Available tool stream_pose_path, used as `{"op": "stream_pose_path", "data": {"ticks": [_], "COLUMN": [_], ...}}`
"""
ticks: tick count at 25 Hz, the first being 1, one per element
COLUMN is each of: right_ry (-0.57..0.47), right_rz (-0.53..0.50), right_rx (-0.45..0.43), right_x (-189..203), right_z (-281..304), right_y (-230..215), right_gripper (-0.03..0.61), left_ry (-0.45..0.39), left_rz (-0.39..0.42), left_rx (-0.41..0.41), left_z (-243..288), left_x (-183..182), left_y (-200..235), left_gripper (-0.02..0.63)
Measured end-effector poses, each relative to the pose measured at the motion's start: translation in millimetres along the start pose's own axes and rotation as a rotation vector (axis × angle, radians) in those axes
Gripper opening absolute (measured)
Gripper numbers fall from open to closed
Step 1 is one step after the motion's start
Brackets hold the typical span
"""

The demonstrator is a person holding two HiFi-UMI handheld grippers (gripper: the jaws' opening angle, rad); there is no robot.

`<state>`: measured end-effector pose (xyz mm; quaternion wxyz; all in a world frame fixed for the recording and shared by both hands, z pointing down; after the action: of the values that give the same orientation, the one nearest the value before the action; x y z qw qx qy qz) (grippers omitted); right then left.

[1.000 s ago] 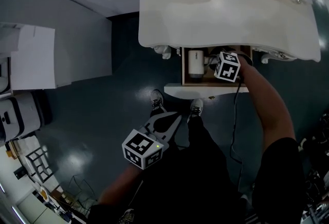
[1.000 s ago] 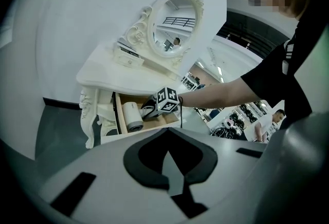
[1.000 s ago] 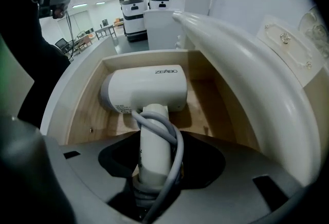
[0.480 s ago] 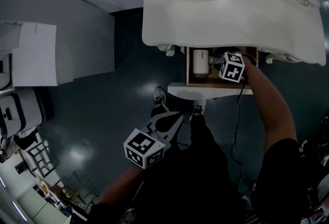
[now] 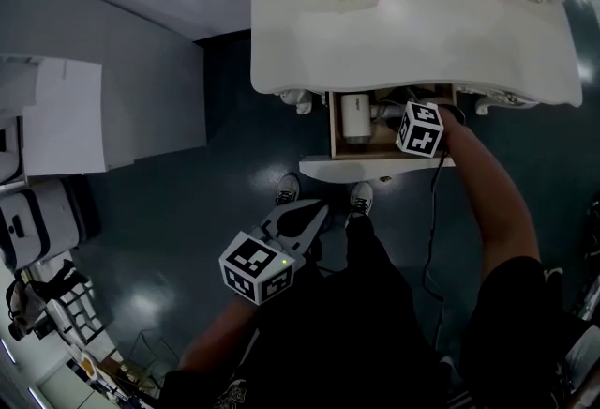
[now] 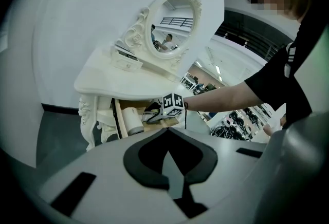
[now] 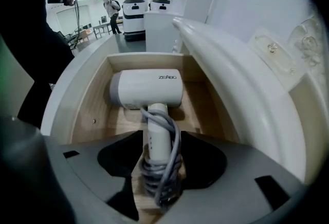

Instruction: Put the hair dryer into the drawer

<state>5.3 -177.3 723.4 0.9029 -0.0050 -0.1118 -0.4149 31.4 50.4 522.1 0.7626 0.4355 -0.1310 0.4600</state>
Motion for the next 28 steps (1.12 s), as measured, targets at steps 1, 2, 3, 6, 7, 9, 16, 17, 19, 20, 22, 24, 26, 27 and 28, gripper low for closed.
{"op": "stream_pose_path", "data": {"ticks": [1,2,3,6,7,9,16,17,19,20,22,24,26,27,28], "right_ry": [-0.008,-0.021,-0.042,-0.185,-0.257,-0.415,-0.877,-0.922,-0.993,-1.019,-1.048,-1.062,-1.068,-1.07,-1.072], "right_rz": [0.017,0.04,0.076,0.311,0.434,0.694,1.266,1.314,1.393,1.424,1.467,1.49,1.507,1.515,1.525], "right_rx": [0.018,0.039,0.063,0.176,0.22,0.304,0.596,0.626,0.673,0.691,0.721,0.738,0.745,0.746,0.747], "right_x": [2,3,4,4,5,9,-10,-16,-32,-41,-60,-82,-106,-117,-127], "right_z": [-10,-22,-37,-100,-126,-179,-324,-338,-359,-366,-373,-374,-370,-367,-364], "right_y": [3,6,9,9,6,2,54,65,87,98,120,139,155,162,169], "right_gripper": [0.241,0.241,0.238,0.07,0.047,0.029,0.029,0.029,0.029,0.029,0.029,0.029,0.029,0.029,0.029], "left_ry": [-0.002,-0.003,-0.002,-0.004,-0.012,-0.035,-0.075,-0.081,-0.089,-0.09,-0.088,-0.081,-0.063,-0.049,-0.032], "left_rz": [0.014,0.028,0.045,0.109,0.132,0.177,0.297,0.305,0.327,0.34,0.361,0.372,0.381,0.384,0.386], "left_rx": [0.011,0.023,0.035,0.074,0.09,0.125,0.244,0.263,0.302,0.321,0.358,0.393,0.425,0.439,0.453], "left_z": [-2,-4,-7,-16,-19,-25,-61,-66,-77,-81,-91,-100,-109,-113,-117], "left_x": [-2,-4,-7,-22,-30,-47,-78,-83,-90,-92,-94,-92,-87,-82,-76], "left_y": [-2,-4,-7,-17,-20,-23,-37,-39,-43,-44,-45,-44,-41,-40,-38], "left_gripper": [0.003,0.004,0.003,0.004,0.003,0.004,0.003,0.004,0.003,0.003,0.003,0.003,0.003,0.003,0.004]}}
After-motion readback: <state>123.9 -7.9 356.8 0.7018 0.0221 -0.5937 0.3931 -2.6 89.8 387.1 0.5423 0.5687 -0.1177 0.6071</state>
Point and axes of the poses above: the fingertips, and each gripper's own axes: z forward along the fingers, y to its left, x out of its underside, the point moved 2 cm from there along -z, backward along the fingers, and after that the axes turned 6 degrees about y, right-handed, at the moved point
